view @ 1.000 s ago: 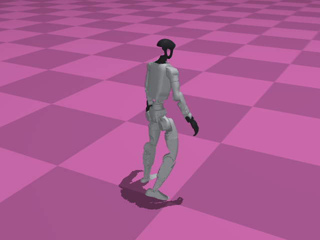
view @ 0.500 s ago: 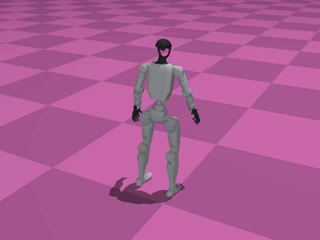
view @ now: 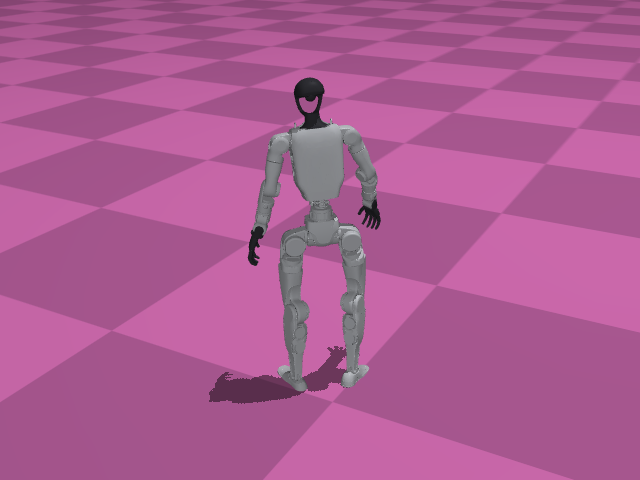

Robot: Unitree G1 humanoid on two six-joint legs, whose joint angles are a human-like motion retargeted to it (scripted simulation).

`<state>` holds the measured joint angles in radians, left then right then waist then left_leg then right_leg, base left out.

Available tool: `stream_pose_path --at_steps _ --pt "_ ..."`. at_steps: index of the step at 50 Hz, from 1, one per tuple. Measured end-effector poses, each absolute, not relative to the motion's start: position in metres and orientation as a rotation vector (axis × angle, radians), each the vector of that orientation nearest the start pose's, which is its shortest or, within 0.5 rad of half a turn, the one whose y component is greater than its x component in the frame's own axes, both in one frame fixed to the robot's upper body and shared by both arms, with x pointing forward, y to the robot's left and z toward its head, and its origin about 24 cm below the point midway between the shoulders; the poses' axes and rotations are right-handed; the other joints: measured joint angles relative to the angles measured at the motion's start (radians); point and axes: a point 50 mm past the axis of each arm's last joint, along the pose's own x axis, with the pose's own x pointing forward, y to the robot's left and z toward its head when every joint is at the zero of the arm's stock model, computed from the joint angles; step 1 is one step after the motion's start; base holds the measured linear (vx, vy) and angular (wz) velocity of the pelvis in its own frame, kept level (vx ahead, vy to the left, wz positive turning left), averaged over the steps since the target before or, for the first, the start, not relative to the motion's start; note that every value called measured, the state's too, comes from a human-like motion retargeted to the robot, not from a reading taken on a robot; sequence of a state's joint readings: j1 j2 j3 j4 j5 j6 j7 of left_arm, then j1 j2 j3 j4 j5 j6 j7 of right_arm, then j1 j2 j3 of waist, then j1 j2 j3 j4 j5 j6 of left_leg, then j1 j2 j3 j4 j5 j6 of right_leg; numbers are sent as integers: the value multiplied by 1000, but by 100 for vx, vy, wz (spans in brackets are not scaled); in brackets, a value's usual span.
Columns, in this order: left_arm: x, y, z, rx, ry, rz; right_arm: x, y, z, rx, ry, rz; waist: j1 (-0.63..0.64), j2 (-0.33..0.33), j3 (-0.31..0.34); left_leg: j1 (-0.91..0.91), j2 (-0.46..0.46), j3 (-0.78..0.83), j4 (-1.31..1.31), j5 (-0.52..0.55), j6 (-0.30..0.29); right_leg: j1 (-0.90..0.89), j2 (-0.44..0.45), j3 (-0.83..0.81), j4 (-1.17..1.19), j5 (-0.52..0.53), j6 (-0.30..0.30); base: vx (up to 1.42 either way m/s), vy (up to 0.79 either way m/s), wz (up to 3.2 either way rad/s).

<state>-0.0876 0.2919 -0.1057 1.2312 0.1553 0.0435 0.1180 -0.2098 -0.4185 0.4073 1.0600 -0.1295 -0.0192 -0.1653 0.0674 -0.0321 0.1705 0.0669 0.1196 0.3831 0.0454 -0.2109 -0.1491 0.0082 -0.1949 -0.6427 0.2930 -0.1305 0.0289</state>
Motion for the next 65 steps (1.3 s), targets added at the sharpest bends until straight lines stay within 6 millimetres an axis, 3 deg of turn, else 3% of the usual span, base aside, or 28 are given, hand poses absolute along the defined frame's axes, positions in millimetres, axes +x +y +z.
stream_pose_path --at_steps 3,8,13,18,26,31,37,44,50,53,57,61,65 --pt "126 261 -145 547 1157 105 200 -260 -105 -814 821 59 -14 19 24 6 13 -66 4 5 4 -77 -12 126 179 -45 -45 1 7 114" --pt "130 261 -143 528 1128 139 199 -259 -106 -827 814 66 -46 30 43 -1 8 -176 19 10 12 -166 10 339 294 -119 -47 4 0 113" --pt "133 257 -142 495 1097 157 203 -260 -103 -846 802 65 -79 24 48 -4 -18 -283 13 19 18 -147 67 548 136 -125 -8 7 -8 112" --pt "135 255 -141 501 1069 154 204 -259 -104 -867 810 66 -65 -15 35 -18 -78 -367 6 34 23 -96 79 734 -75 -19 62 7 -17 90" --pt "148 238 -140 504 1010 112 212 -266 -98 -877 805 33 28 0 29 -76 -92 -443 -13 79 14 -65 42 591 -155 35 102 -1 -19 82" --pt "151 231 -140 541 1006 53 223 -271 -91 -876 794 -5 37 -16 28 -117 -83 -210 49 34 53 -63 0 461 -163 39 124 -6 -16 142" --pt "142 240 -143 559 1067 63 230 -265 -87 -822 771 -37 38 -59 7 -125 -83 6 176 -52 90 -61 -47 304 -150 27 128 -5 -8 143" --pt "132 251 -145 530 1129 115 221 -257 -93 -752 758 -15 41 -52 -24 -60 -43 93 121 -29 37 -10 -16 110 -176 15 131 -2 3 136" --pt "125 248 -149 501 1163 100 203 -255 -101 -772 781 47 50 -34 -17 -19 -34 7 -1 3 17 29 5 3 -155 15 111 -2 13 103" --pt "121 246 -151 496 1173 92 199 -256 -104 -783 795 61 47 -17 7 -5 -20 -46 -15 9 19 25 1 14 -81 18 54 -3 14 81" --pt "116 247 -152 511 1181 88 194 -256 -106 -783 809 65 33 4 38 3 1 -114 -1 7 16 -50 -7 156 111 -26 -11 -1 11 82" --pt "115 250 -151 524 1180 101 187 -255 -111 -775 824 62 12 8 58 1 0 -193 13 9 13 -125 10 327 226 -85 -4 2 4 99" --pt "121 251 -149 517 1153 111 178 -256 -115 -765 849 68 -10 9 74 -1 -17 -290 7 23 18 -129 67 498 148 -101 10 3 -2 128"
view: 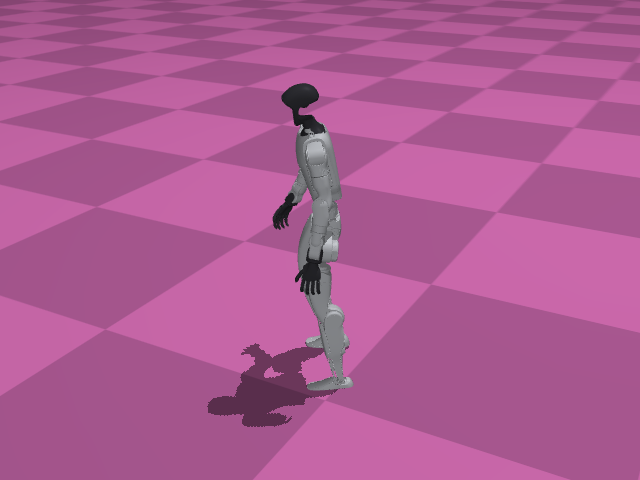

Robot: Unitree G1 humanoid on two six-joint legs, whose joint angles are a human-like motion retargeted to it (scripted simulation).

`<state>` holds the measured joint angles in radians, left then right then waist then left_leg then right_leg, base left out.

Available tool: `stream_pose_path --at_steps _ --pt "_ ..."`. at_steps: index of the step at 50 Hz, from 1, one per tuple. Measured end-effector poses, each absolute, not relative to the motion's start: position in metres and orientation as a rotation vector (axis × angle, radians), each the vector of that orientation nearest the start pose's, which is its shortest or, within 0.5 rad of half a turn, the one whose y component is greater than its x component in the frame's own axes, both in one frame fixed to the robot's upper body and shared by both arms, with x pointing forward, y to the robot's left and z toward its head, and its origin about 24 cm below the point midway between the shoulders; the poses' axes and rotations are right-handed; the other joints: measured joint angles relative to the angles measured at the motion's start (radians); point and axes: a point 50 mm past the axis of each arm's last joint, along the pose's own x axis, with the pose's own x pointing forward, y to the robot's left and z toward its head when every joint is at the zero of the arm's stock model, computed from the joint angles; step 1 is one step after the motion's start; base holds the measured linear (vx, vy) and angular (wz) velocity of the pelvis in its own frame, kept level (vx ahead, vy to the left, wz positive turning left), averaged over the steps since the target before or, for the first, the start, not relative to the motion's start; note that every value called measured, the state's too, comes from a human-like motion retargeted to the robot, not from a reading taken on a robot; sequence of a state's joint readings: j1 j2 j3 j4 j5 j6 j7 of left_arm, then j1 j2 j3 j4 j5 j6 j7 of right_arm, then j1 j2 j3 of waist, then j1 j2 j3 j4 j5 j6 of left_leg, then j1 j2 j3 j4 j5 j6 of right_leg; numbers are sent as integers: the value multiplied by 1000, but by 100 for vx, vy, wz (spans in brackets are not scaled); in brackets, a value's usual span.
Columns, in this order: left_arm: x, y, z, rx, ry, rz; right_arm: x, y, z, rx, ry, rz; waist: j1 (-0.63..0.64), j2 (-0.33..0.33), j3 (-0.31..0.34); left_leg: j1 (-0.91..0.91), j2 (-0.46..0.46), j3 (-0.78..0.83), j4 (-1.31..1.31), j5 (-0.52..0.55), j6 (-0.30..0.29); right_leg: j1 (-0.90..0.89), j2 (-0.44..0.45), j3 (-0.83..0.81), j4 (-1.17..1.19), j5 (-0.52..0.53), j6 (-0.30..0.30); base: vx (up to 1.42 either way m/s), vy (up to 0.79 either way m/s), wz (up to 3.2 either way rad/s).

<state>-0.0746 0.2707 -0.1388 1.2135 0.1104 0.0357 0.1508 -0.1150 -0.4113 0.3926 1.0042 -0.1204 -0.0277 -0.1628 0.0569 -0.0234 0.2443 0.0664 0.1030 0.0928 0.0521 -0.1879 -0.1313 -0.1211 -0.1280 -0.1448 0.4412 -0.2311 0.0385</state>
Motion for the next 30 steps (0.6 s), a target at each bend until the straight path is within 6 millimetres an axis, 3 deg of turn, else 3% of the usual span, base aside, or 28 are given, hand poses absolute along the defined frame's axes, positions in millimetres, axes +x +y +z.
stream_pose_path --at_steps 6,10,15,18,25,30 --pt "139 252 -139 529 1039 115 161 -254 -124 -780 904 108 -4 -43 2 -12 -76 -148 -27 22 20 49 64 285 -231 94 54 3 -10 138" --pt "152 252 -129 534 937 129 160 -256 -125 -811 920 130 39 -47 -3 -32 -97 -217 -48 48 4 68 37 230 -277 114 54 -1 -15 98" --pt "157 246 -121 510 852 133 164 -268 -120 -845 925 116 97 -31 -21 -64 -106 -296 -87 85 -12 83 6 110 -315 126 100 -4 -16 103" --pt "158 244 -121 506 853 120 170 -277 -115 -837 931 65 117 -32 -30 -94 -109 -207 -75 75 6 88 -18 34 -327 127 121 -6 -13 137" --pt "156 250 -126 500 943 141 192 -285 -103 -799 908 -46 135 -79 -53 -144 -103 238 93 -41 84 90 -86 -140 -329 115 139 -5 -8 138" --pt "138 259 -135 495 1034 169 203 -275 -100 -747 849 -51 139 -93 -86 -110 -82 328 140 -81 52 111 -80 -234 -339 106 141 2 1 97"
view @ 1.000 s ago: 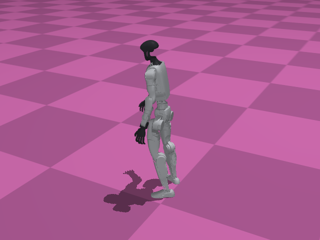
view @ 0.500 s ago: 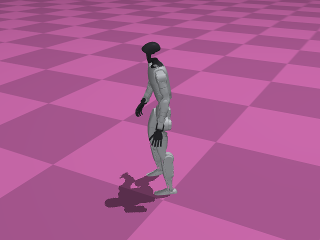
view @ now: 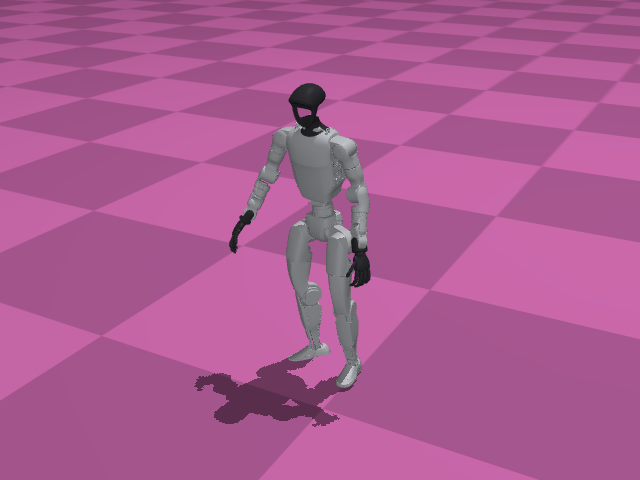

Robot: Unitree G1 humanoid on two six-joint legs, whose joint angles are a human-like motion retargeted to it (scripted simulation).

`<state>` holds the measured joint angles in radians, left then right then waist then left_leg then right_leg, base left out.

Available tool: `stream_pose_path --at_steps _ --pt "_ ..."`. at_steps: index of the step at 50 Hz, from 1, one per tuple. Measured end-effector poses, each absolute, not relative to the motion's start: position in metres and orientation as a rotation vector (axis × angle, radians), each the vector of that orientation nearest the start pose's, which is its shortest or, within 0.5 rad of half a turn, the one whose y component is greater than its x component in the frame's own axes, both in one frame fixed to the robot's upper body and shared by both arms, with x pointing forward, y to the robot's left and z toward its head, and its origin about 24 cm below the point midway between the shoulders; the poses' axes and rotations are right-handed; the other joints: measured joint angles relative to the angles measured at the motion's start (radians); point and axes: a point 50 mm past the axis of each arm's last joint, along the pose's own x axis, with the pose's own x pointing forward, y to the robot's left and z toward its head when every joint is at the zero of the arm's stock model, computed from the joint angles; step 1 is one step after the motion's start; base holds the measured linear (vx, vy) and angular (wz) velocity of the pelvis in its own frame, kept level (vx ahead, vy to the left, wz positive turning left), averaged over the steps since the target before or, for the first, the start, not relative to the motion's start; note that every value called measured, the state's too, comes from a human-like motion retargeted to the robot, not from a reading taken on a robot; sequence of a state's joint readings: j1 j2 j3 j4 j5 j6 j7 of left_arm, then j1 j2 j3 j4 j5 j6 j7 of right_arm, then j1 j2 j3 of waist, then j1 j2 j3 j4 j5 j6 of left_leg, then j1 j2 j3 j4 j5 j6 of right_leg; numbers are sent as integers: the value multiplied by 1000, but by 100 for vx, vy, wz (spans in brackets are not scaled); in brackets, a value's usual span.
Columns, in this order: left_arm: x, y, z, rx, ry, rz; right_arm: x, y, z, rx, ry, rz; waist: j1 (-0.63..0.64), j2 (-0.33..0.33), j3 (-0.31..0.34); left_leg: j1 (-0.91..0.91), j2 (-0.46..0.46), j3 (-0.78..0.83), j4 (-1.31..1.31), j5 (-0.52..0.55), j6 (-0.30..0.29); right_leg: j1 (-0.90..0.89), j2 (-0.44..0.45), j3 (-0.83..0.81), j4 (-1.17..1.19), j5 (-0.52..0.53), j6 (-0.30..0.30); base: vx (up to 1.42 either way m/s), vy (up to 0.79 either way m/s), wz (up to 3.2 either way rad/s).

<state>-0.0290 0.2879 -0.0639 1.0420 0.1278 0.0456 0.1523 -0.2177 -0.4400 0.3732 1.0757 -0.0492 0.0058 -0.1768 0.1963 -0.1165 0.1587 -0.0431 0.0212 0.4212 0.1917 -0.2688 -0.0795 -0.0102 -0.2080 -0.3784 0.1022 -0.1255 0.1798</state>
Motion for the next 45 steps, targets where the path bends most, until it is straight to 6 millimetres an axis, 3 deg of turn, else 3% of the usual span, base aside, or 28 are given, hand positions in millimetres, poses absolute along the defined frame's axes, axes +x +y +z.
stream_pose_path --at_steps 6,12,14,19,24,28,36,39,45 --pt "120 260 -145 480 1148 145 203 -265 -103 -696 839 -8 -33 33 -4 79 36 -45 -115 54 -51 39 32 -125 51 -23 -43 3 8 108" --pt "121 256 -148 515 1196 77 184 -262 -114 -697 914 70 -66 98 52 132 80 -203 -151 67 -50 -17 4 -144 380 -35 -229 3 11 129" --pt "125 257 -147 534 1185 70 175 -261 -119 -705 942 98 -75 105 65 135 80 -255 -142 67 -51 -80 -5 -64 513 -55 -248 3 6 140" --pt "137 256 -142 538 1119 90 157 -259 -129 -713 992 130 -104 115 79 129 69 -390 -130 73 -63 -155 42 144 575 -112 -213 5 1 142" --pt "150 252 -136 525 1031 97 149 -258 -132 -708 1006 119 -129 108 79 122 36 -523 -139 81 -63 -103 98 332 347 -117 -150 7 -8 141" --pt "160 252 -128 562 946 73 145 -256 -134 -715 1000 110 -119 70 71 109 -20 -619 -152 96 -53 -43 106 481 151 -45 -74 6 -15 128" --pt "175 252 -110 600 795 53 146 -257 -132 -728 973 58 -3 74 60 53 -46 -759 -196 146 -51 -3 63 332 45 19 -51 -2 -19 106" --pt "175 253 -108 590 791 64 150 -259 -130 -735 973 39 23 73 64 21 -40 -663 -184 130 -24 6 44 252 28 22 -30 -7 -18 144" --pt "164 262 -116 553 888 111 171 -258 -124 -727 954 0 34 38 65 -23 -26 -227 -55 35 17 6 -10 98 26 13 -19 -7 -11 145"
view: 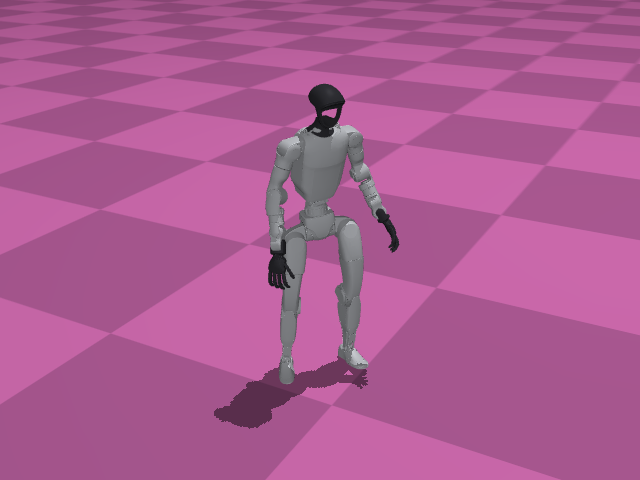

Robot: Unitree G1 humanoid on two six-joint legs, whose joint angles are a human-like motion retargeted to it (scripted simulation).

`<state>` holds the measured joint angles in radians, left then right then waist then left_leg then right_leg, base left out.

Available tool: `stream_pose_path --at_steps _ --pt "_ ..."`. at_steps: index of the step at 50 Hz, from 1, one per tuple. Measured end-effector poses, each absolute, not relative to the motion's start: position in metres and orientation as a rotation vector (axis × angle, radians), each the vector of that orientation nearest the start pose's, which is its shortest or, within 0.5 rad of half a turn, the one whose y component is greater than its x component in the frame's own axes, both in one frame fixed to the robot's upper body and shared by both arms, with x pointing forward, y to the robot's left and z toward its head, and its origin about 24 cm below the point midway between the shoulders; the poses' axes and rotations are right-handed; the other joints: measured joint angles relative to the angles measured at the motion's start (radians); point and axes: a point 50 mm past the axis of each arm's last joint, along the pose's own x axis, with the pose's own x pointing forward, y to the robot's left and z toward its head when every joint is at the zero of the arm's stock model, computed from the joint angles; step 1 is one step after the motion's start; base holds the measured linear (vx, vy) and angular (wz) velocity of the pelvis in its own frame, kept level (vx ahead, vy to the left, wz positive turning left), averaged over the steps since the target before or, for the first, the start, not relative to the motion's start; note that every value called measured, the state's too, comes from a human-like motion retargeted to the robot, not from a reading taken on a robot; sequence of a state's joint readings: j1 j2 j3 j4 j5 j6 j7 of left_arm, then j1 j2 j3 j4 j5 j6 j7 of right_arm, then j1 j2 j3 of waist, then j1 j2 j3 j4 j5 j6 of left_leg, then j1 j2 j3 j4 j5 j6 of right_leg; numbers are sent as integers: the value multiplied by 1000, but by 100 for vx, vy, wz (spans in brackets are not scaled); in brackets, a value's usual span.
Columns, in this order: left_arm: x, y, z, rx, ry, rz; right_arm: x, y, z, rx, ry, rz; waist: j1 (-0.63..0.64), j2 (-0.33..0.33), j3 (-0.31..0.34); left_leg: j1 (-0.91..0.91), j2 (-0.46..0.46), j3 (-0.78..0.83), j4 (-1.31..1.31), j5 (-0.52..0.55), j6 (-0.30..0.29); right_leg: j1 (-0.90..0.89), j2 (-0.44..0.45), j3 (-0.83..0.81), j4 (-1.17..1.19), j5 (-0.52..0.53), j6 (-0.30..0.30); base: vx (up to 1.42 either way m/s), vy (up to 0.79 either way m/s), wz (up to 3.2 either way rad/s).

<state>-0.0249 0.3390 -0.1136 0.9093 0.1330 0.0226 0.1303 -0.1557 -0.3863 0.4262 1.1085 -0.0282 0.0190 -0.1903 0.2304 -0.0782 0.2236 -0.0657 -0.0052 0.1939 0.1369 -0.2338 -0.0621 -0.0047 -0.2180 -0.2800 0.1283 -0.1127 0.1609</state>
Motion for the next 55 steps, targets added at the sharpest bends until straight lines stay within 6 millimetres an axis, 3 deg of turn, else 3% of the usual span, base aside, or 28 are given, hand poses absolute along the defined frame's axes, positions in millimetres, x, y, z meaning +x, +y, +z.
stream_pose_path --at_steps 5,8,12,17,20,24,28,34,43,47,50,53,55 --pt "135 273 -129 511 1019 168 189 -246 -118 -670 889 -16 -9 -24 -31 20 25 208 69 -65 -30 2 -11 -104 -11 -2 17 -2 -2 109" --pt "117 277 -137 494 1100 189 195 -239 -116 -661 859 -10 -23 -21 -55 51 60 304 41 -26 -48 8 3 -166 -13 -10 15 0 4 101" --pt "103 277 -144 481 1180 193 197 -236 -116 -712 841 15 -41 0 -60 88 79 288 -45 33 -71 24 24 -244 11 -25 -13 1 9 99" --pt "104 272 -147 496 1199 162 191 -242 -118 -788 859 42 -64 50 -27 114 109 168 -88 48 -77 11 18 -298 180 -19 -156 1 11 110" --pt "112 270 -145 520 1165 136 184 -246 -120 -801 876 54 -82 80 -2 120 129 93 -79 55 -78 -60 8 -206 373 -47 -230 2 7 127" --pt "120 268 -141 544 1102 118 172 -250 -124 -798 895 63 -115 91 11 113 125 -15 -66 60 -81 -153 39 -3 518 -133 -195 5 0 138" --pt "125 264 -139 545 1056 107 161 -252 -129 -792 921 64 -145 94 10 107 111 -123 -71 69 -79 -147 89 157 428 -163 -147 7 -6 139" --pt "135 258 -136 556 1007 92 147 -250 -135 -774 964 60 -147 47 6 93 34 -274 -104 95 -70 -64 113 408 123 -53 -60 5 -14 137" --pt "149 254 -132 521 954 118 147 -247 -135 -739 962 81 -28 42 -14 40 5 -410 -186 146 -88 -27 59 245 6 -11 -26 -4 -19 105" --pt "147 255 -134 468 980 157 159 -252 -129 -727 942 44 -26 34 -11 10 12 -281 -175 105 -58 -28 33 141 9 -11 -7 -8 -16 144" --pt "141 258 -136 437 1036 170 171 -257 -124 -534 964 -96 -40 17 -8 -7 19 -84 -122 70 -29 -33 7 63 21 -15 -7 -8 -12 144" --pt "136 265 -137 457 1069 193 178 -256 -120 -724 917 -6 -46 -9 -9 -10 20 93 -48 35 -7 -36 -20 -2 21 -14 -3 -6 -7 119" --pt "127 269 -140 458 1105 207 181 -253 -119 -742 905 3 -56 -25 -17 -7 21 178 4 4 -1 -35 -33 -41 17 -13 1 -3 -3 103"
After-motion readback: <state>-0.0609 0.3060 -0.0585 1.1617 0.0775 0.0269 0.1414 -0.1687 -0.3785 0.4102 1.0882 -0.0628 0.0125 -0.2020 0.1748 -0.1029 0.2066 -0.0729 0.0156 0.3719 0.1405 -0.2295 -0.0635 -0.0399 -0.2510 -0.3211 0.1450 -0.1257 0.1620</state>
